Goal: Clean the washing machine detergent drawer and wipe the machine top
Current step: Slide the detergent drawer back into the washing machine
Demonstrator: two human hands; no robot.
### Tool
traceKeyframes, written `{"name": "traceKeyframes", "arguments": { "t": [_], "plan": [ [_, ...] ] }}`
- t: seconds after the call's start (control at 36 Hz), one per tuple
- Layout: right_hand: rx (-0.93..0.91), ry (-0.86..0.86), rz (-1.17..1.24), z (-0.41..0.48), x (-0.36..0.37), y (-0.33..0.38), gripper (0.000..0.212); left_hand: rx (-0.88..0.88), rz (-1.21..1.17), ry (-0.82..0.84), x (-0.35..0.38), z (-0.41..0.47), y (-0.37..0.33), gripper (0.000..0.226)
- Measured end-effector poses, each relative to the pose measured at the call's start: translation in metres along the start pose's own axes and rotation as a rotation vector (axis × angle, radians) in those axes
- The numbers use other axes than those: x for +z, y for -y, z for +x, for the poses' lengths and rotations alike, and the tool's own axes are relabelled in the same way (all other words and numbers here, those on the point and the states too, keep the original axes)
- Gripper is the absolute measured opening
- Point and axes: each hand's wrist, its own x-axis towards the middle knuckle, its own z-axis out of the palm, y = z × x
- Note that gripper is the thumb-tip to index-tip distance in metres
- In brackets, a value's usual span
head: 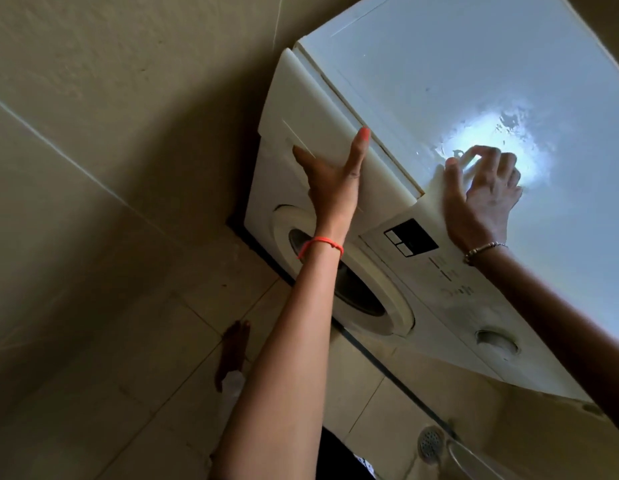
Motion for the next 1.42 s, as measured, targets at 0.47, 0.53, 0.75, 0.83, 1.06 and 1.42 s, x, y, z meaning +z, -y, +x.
{"name": "traceKeyframes", "arguments": {
  "t": [0.47, 0.53, 0.75, 0.83, 1.06, 1.42],
  "plan": [
    [0.021, 0.053, -0.031, -0.001, 0.0, 0.001, 0.062, -0.024, 0.097, -0.129, 0.021, 0.01, 0.005, 0.097],
    [0.021, 0.054, -0.037, -0.001, 0.0, 0.001, 0.06, -0.033, 0.099, -0.137, 0.023, 0.01, 0.005, 0.096],
    [0.018, 0.06, -0.043, 0.0, -0.002, 0.001, 0.048, -0.037, 0.123, -0.136, 0.024, 0.008, 0.006, 0.091],
    [0.019, 0.072, -0.06, -0.001, -0.003, 0.002, 0.048, -0.052, 0.151, -0.106, 0.021, 0.01, 0.006, 0.093],
    [0.038, 0.111, -0.058, -0.002, -0.007, 0.004, 0.062, -0.134, 0.2, -0.019, 0.011, 0.012, -0.001, 0.118],
    [0.058, 0.216, -0.04, -0.004, -0.014, 0.005, 0.055, -0.262, 0.202, 0.007, 0.007, 0.01, -0.007, 0.097]
  ]
}}
